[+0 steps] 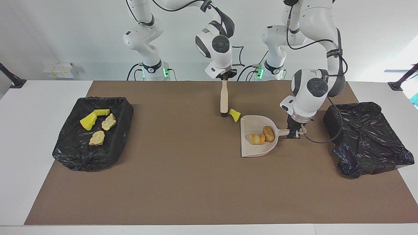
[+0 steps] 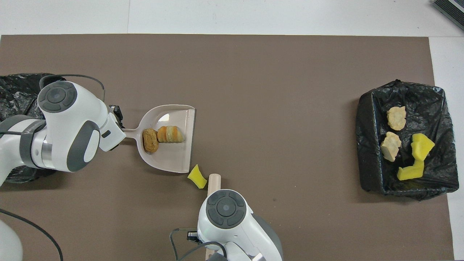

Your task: Sweep and dump trash in bin

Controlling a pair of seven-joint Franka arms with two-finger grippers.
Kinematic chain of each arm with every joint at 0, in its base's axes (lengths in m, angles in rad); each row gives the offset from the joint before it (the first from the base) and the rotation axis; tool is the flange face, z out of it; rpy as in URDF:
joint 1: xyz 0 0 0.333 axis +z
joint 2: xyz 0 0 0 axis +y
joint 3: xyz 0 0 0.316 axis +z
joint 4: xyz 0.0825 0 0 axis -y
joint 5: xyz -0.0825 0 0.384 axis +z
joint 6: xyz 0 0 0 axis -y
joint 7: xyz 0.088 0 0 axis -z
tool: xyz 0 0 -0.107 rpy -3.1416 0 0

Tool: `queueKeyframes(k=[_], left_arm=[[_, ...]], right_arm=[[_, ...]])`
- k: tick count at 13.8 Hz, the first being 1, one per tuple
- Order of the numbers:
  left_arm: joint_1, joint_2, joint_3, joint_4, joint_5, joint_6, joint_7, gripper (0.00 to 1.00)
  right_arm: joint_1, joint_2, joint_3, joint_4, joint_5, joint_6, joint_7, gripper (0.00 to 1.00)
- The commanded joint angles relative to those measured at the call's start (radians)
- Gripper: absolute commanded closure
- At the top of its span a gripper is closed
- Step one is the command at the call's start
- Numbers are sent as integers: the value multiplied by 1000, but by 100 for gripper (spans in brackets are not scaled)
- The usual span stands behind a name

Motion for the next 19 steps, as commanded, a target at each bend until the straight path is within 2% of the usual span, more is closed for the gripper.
queueKeyframes(k=[1,3,6,11,14,19], left_arm=[[18,3,-6,-4,6,2,60,100],[20,-3,-6,-10,6,-6,103,100],[21,-36,-5,-82,6,-3,89,100],[4,-72,-6,-143,6,3,-71,100],[-16,-78,-6,-148,18,-1,-132,100],[-69,-78,-6,-137,168,-4,-237,100]], right_arm=[[-8,-14,10,-4,8,41,24,100],[-5,-6,10,-4,20,46,35,100],[-11,9,10,20,20,37,114,100],[-14,28,10,23,24,119,173,100],[-5,87,10,89,67,145,173,100],[1,138,10,187,100,170,148,100]])
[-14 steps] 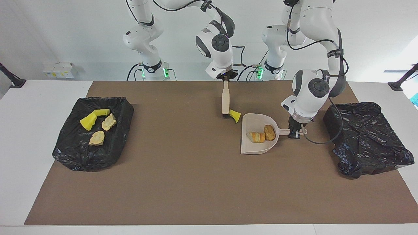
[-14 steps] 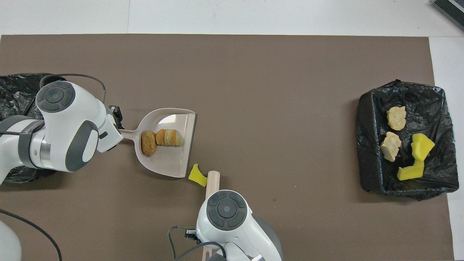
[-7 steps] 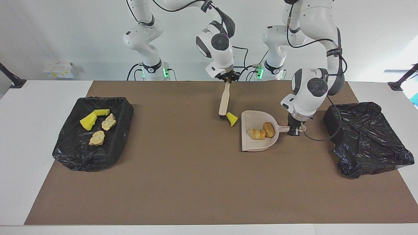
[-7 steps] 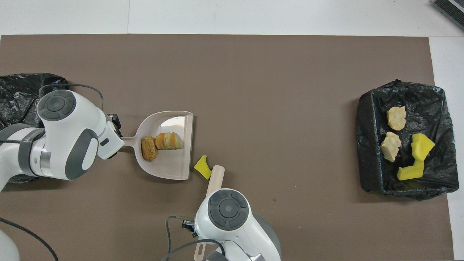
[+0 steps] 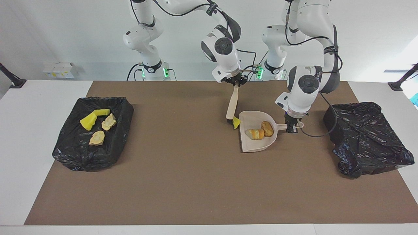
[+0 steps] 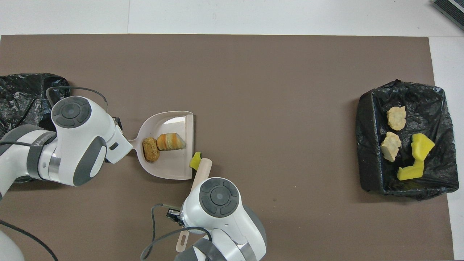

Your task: Sweep and dump trash in bin

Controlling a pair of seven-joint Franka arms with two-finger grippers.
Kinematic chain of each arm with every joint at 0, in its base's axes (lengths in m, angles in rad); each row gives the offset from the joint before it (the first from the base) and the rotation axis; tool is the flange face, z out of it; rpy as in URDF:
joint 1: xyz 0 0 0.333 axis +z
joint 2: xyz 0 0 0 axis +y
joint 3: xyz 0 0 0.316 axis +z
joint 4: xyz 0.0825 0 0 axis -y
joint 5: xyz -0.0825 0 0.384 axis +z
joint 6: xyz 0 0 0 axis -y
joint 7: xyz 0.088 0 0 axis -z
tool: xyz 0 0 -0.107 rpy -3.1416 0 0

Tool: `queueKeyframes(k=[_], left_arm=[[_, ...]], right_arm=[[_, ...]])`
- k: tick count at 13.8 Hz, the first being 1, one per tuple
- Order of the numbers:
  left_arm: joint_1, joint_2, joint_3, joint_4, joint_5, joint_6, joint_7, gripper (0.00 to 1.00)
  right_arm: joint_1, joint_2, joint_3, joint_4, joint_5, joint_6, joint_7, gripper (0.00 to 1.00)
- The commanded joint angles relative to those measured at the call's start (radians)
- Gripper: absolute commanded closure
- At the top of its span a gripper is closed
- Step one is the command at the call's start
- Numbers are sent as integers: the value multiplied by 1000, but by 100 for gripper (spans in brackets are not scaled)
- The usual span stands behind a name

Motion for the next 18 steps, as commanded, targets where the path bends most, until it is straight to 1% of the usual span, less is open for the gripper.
queueKeyframes(k=[1,2,3,4,6,11,13,16,18], left_arm=[[-53,-14,9,-27,104,2,-76,100],[-58,-14,7,-18,159,5,-84,100],[-61,-12,7,-9,193,5,-88,100],[-61,-12,7,-4,202,4,-89,100],[-52,-9,7,-1,202,13,-89,100],[-40,0,9,14,204,21,-79,100],[-17,6,7,28,225,22,-73,100],[-15,3,7,11,230,51,-70,100],[-15,1,6,7,228,63,-41,100]], right_arm=[[0,43,9,100,37,31,-29,100],[0,69,9,146,89,74,-31,100],[3,84,9,167,138,103,-37,100],[4,90,9,174,151,123,-37,100],[4,104,10,206,151,136,-37,100],[-2,92,10,209,155,125,-75,100],[1,80,10,195,146,102,-99,100],[1,54,6,163,114,-13,-141,100],[-5,28,7,125,19,-67,-149,100]])
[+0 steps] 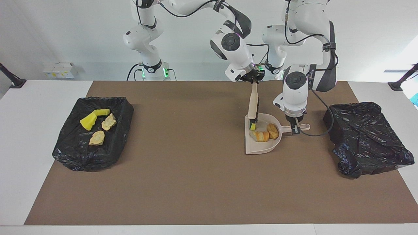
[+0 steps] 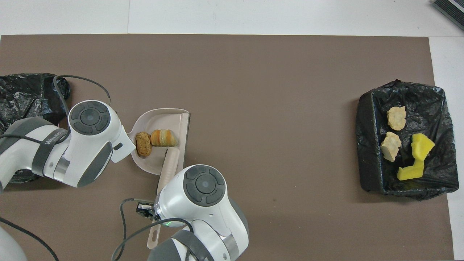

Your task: Sweep and dump trash in bin

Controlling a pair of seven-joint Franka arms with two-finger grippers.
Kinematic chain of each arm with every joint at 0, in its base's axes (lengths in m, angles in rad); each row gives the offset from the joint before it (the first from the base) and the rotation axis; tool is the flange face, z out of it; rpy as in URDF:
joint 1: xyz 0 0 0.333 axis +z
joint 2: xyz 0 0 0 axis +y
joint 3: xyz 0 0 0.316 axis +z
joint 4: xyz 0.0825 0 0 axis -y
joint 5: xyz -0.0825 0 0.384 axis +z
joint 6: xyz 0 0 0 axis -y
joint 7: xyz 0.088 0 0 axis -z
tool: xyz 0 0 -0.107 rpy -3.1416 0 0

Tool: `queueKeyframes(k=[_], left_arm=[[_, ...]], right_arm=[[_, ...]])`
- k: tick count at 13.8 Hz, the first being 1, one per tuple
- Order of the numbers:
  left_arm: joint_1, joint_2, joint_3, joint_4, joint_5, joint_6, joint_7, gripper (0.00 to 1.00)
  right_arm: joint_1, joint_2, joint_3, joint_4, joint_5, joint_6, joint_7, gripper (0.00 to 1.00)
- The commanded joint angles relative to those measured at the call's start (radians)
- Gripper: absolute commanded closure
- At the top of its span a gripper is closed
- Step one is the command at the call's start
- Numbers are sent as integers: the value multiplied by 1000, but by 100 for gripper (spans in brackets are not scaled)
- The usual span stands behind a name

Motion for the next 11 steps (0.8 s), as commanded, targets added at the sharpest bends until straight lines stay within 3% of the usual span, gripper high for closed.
queueKeyframes(k=[1,4,8,11], left_arm=[[12,4,-1,-5,22,43,28,100],[23,4,-3,-12,16,49,40,100],[38,5,-3,-10,-33,53,40,100],[55,16,-3,24,-67,40,106,100]], right_arm=[[-8,-65,0,-81,-95,-56,-33,100],[-16,-108,-1,-150,-205,-141,-62,100],[-36,-168,-3,-274,-287,-160,-90,100],[-45,-179,-3,-293,-310,-174,-90,100]])
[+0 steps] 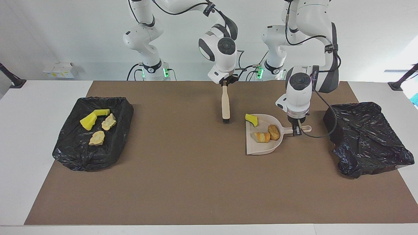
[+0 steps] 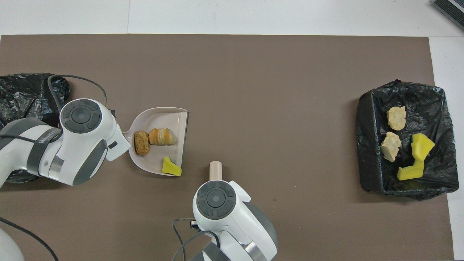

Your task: Sweep and dump trash in bin

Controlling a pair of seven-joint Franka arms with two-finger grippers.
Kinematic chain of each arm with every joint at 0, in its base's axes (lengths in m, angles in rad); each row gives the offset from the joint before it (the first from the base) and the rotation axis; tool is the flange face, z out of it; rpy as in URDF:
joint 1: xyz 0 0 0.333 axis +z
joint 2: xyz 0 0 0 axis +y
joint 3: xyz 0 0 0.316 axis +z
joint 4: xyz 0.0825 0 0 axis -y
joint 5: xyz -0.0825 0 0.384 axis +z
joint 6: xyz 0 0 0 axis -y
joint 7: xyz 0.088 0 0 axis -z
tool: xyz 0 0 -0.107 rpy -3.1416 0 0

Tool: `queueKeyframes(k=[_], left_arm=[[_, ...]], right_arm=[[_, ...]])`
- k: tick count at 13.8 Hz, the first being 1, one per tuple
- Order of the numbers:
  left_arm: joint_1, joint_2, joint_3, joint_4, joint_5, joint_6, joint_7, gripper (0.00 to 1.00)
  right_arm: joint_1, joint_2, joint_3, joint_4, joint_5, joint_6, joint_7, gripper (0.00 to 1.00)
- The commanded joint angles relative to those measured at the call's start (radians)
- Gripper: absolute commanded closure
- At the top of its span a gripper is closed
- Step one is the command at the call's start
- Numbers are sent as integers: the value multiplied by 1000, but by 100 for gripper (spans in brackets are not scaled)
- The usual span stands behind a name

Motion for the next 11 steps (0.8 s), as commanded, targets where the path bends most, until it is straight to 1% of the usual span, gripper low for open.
queueKeyframes(k=[1,3,6,8,10,11], left_arm=[[33,7,-3,34,-48,1,59,100],[54,7,-3,65,-66,-13,92,100],[88,7,-4,166,-83,-118,163,100],[132,7,-1,229,-143,-170,242,100],[186,-1,-1,272,-146,-207,316,100],[221,-2,-3,308,-149,-247,356,100]], right_arm=[[-16,-41,6,-37,-24,-18,-27,100],[-22,-43,6,-40,-24,-28,-26,100],[-10,-72,6,-83,-36,-30,-11,100],[-6,-103,7,-126,-103,-30,-1,100],[1,-121,7,-158,-123,-8,11,100],[7,-124,7,-169,-143,10,25,100]])
